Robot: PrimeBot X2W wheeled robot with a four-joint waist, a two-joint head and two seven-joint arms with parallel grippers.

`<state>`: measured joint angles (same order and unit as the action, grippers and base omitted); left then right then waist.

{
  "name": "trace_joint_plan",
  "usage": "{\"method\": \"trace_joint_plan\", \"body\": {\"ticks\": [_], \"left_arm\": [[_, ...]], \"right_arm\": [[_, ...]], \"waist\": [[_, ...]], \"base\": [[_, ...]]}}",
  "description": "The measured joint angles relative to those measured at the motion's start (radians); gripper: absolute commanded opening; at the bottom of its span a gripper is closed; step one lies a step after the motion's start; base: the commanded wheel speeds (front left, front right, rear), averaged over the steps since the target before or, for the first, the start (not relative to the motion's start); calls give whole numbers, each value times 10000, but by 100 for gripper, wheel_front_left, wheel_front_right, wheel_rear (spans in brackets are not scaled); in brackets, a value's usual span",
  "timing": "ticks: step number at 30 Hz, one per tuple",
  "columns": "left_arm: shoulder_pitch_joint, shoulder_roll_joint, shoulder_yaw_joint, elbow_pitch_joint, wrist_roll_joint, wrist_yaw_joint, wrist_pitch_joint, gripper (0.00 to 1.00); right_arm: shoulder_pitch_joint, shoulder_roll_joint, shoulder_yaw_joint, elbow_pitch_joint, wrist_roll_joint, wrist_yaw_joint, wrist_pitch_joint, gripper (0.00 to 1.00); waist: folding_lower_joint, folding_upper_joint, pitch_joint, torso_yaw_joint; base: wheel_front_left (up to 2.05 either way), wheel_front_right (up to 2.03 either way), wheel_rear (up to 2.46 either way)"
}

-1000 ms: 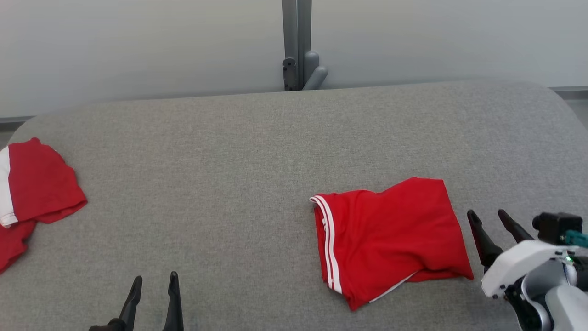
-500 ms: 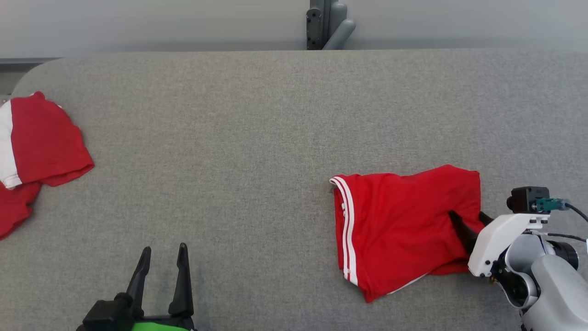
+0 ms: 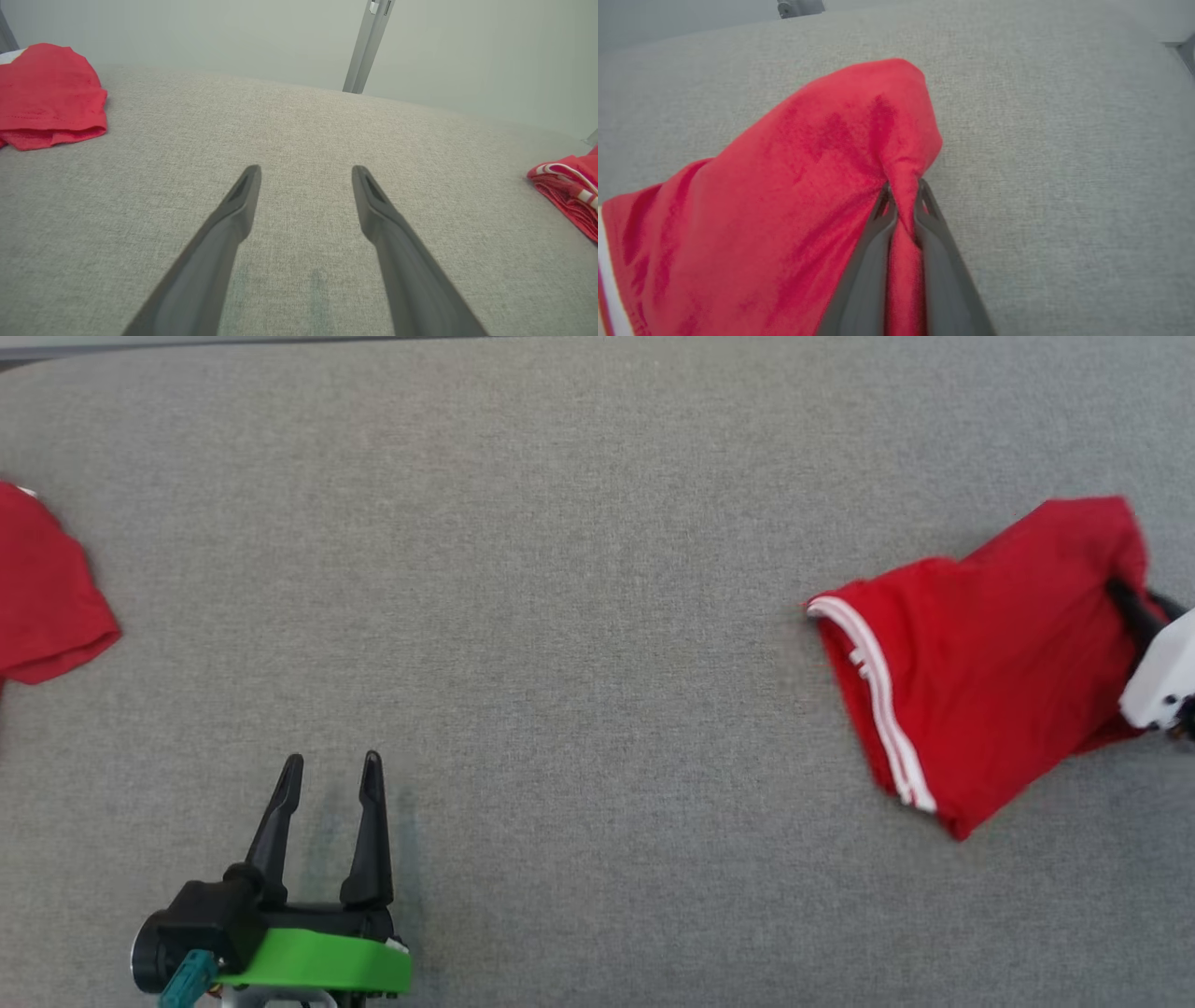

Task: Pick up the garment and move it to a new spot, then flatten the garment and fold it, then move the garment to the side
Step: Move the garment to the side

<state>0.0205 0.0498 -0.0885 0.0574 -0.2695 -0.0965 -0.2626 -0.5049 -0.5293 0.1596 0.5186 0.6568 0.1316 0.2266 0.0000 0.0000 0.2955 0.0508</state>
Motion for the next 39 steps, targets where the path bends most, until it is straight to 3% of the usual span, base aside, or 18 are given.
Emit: {"method": "trace_joint_plan", "body": {"ticks": [11, 15, 22, 23, 24, 31, 39], "left_arm": [[-648, -2, 267, -466, 564, -192, 0, 100], [-770, 2, 360, -612, 696, -257, 0, 100], [-786, 17, 458, -719, 811, -278, 0, 100], [-786, 17, 487, -731, 832, -278, -2, 100], [-785, 17, 518, -732, 851, -280, 0, 100], [-752, 13, 604, -690, 844, -307, 0, 100], [-418, 6, 623, -291, 508, -307, 0, 100]], "right_arm": [[-1516, -1822, -1900, 1300, -1406, -2, 445, 0], [-1919, -2155, -2113, 1954, -2121, -2, 270, 0], [-2578, -2119, -2602, 3164, -3457, 0, -483, 0], [-2643, -2115, -2688, 3279, -3758, 0, -719, 35], [-2714, -2109, -2780, 3381, -4071, 0, -978, 100], [-3188, -1476, -3494, 4006, -5522, 0, -2752, 100], [-2775, -683, -3045, 3335, -5446, 0, -4514, 100]], "waist": [[0, 0, 1303, -469], [0, 0, 1717, -579], [0, 0, 2102, -719], [0, 1, 2111, -730], [0, 0, 2112, -742], [0, 0, 1903, -906], [0, 0, 968, -1049]], "base": [[0, 0, 0], [0, 0, 0], [0, 0, 0], [0, 0, 0], [0, 0, 0], [0, 0, 0], [0, 0, 0]]}}
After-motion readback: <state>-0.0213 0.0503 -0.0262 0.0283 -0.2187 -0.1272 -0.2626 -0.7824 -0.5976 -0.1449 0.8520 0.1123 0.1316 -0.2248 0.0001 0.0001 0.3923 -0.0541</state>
